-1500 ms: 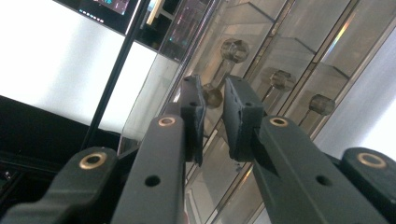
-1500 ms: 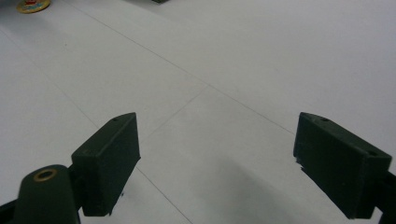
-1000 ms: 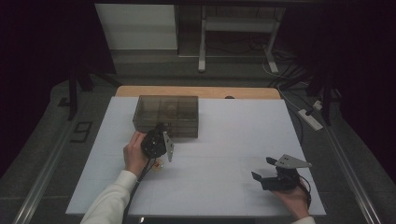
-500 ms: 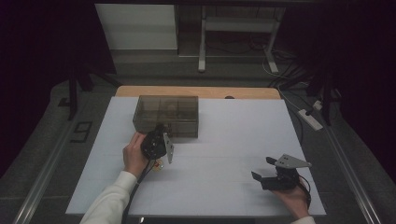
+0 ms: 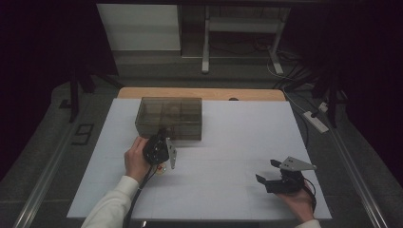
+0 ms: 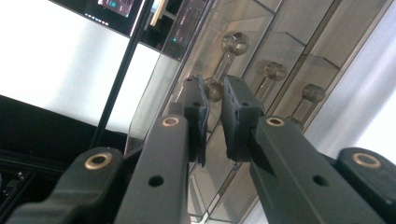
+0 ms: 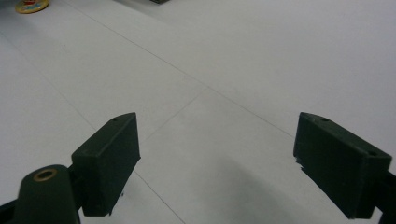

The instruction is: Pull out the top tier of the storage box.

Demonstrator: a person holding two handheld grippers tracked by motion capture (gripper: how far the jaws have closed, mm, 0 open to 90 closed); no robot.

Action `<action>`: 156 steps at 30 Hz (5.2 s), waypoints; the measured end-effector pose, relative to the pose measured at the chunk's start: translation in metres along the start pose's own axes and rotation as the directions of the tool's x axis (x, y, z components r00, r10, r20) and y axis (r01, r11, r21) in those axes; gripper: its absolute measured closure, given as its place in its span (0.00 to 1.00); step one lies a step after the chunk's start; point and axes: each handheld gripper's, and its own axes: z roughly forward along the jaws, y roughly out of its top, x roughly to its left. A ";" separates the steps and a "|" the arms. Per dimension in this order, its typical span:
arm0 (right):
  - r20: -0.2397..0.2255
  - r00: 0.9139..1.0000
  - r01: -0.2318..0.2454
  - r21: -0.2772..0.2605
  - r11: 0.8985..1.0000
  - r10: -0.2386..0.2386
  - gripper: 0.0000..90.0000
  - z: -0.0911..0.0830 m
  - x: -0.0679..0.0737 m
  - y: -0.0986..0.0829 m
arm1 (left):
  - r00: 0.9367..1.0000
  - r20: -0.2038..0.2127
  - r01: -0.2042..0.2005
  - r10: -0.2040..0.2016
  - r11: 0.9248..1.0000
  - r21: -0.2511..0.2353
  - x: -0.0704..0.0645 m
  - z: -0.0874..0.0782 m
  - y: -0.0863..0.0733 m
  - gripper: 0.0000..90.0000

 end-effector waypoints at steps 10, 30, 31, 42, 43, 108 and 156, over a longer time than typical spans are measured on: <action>-0.003 1.000 0.001 0.002 1.000 -0.001 0.15 0.000 0.000 0.000 | 1.000 0.002 -0.008 0.008 1.000 0.001 -0.002 -0.003 -0.001 0.88; -0.003 1.000 0.002 0.001 1.000 -0.002 0.15 0.000 0.000 0.000 | 1.000 0.007 -0.001 0.001 1.000 -0.006 -0.003 -0.007 -0.002 0.87; -0.003 1.000 0.002 0.001 1.000 -0.002 0.15 0.000 0.000 0.000 | 1.000 0.009 -0.003 0.003 1.000 -0.005 -0.003 -0.007 -0.002 0.87; -0.004 1.000 -0.001 -0.001 1.000 0.001 0.15 0.000 0.000 0.000 | 0.993 0.114 0.047 -0.042 0.998 -0.045 0.003 -0.014 0.000 0.58; -0.004 1.000 0.000 -0.001 1.000 0.000 0.15 0.000 0.000 0.000 | 0.988 0.136 0.074 -0.066 0.996 -0.048 0.004 -0.015 0.000 0.56; -0.050 0.999 -0.003 -0.021 1.000 0.002 0.15 0.024 0.010 0.024 | 0.559 0.546 0.565 -0.624 0.769 0.301 0.049 -0.053 -0.057 0.24; -0.182 0.980 0.068 -0.079 0.995 -0.081 0.17 0.095 0.042 0.103 | 0.523 0.527 0.622 -0.669 0.723 0.300 0.081 -0.030 -0.064 0.24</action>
